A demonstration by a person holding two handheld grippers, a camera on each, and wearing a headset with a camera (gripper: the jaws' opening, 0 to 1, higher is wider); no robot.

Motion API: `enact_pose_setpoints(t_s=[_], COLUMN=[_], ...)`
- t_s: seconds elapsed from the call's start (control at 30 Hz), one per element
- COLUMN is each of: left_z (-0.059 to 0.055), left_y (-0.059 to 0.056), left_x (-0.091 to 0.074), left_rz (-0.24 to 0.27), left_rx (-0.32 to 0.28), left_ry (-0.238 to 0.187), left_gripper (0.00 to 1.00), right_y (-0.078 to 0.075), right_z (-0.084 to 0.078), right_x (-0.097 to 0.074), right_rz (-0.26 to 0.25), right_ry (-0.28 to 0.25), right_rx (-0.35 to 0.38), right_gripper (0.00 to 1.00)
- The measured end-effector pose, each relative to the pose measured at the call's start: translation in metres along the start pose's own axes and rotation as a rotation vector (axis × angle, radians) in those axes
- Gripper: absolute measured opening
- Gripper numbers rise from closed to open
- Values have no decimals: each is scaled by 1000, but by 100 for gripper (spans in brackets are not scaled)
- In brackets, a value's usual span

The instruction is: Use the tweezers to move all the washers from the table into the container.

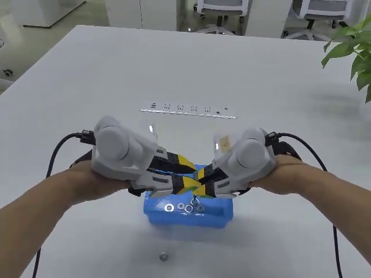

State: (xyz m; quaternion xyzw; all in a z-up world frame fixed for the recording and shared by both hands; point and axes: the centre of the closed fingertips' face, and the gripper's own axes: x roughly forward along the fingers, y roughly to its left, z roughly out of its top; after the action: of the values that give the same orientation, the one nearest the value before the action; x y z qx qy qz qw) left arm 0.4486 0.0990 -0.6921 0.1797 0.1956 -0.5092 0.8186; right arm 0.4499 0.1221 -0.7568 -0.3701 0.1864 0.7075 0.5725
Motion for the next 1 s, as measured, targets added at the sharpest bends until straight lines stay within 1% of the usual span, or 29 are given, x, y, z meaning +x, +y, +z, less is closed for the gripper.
enact_pose_setpoints(t_s=[0.07, 0.2, 0.27, 0.63, 0.9, 1.0], left_z=[-1, 1, 1, 3, 4, 5], left_y=[1, 1, 1, -5, -7, -5], left_x=[1, 2, 3, 2, 0, -1], left_rz=[-4, -4, -2, -25, -31, -25], left_rx=[1, 8, 19, 49, 51, 56], left_ry=[2, 2, 9, 23, 40, 39], left_gripper=[14, 9, 7, 6, 5, 5], right_y=[0, 1, 2, 4, 5, 4], right_z=[0, 0, 0, 0, 2, 3], right_x=[0, 0, -1, -1, -1, -1], right_rz=[2, 5, 6, 12, 9, 4], right_ry=[0, 1, 1, 9, 13, 11], right_rx=[-5, -8, -9, -17, -9, -5], right_gripper=[8, 8, 8, 9, 10, 11])
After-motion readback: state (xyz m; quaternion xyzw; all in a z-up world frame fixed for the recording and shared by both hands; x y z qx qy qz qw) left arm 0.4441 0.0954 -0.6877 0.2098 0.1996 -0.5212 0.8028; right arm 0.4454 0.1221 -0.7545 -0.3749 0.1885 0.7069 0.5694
